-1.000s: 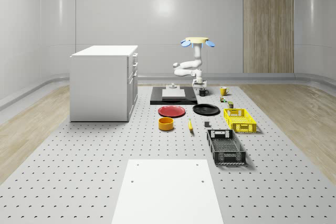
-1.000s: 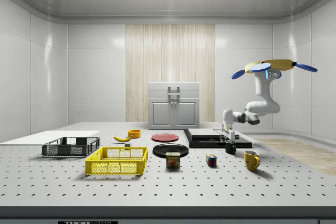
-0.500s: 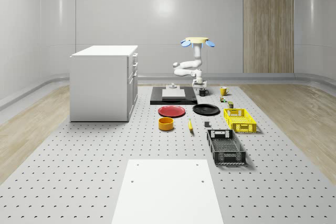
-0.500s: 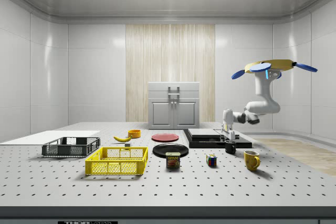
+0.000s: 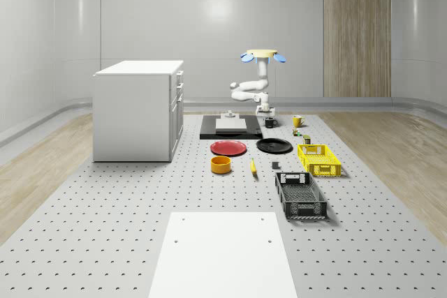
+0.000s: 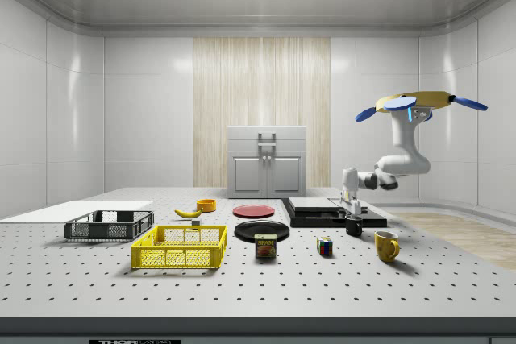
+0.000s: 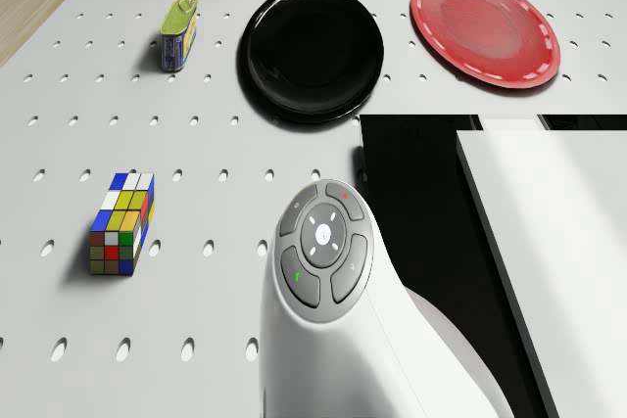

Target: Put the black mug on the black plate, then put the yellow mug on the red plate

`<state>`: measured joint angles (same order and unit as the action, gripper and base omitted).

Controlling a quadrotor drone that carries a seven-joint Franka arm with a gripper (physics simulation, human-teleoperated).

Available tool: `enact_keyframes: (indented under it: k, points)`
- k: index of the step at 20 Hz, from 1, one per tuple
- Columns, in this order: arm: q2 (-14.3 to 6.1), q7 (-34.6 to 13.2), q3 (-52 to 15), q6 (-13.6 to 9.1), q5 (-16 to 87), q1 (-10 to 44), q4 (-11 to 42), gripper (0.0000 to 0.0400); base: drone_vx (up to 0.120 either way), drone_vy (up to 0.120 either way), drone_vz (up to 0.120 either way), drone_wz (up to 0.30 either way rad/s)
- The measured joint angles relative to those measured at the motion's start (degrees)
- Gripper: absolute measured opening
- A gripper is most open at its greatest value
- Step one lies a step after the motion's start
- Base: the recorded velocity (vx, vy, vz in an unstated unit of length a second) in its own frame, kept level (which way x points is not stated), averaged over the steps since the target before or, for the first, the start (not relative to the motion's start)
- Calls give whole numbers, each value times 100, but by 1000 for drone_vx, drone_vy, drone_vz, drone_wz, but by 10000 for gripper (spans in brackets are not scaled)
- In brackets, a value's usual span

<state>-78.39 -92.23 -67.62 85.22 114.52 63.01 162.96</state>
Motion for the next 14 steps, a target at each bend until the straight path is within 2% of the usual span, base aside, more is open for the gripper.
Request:
enact_keyframes:
  k: [9,14]
  points:
    - [-80,-30,-26,72,-46,35,-5,113,0,0,0,0]
    - [-98,-71,-292,-8,-308,43,64,111,0,0,0,0]
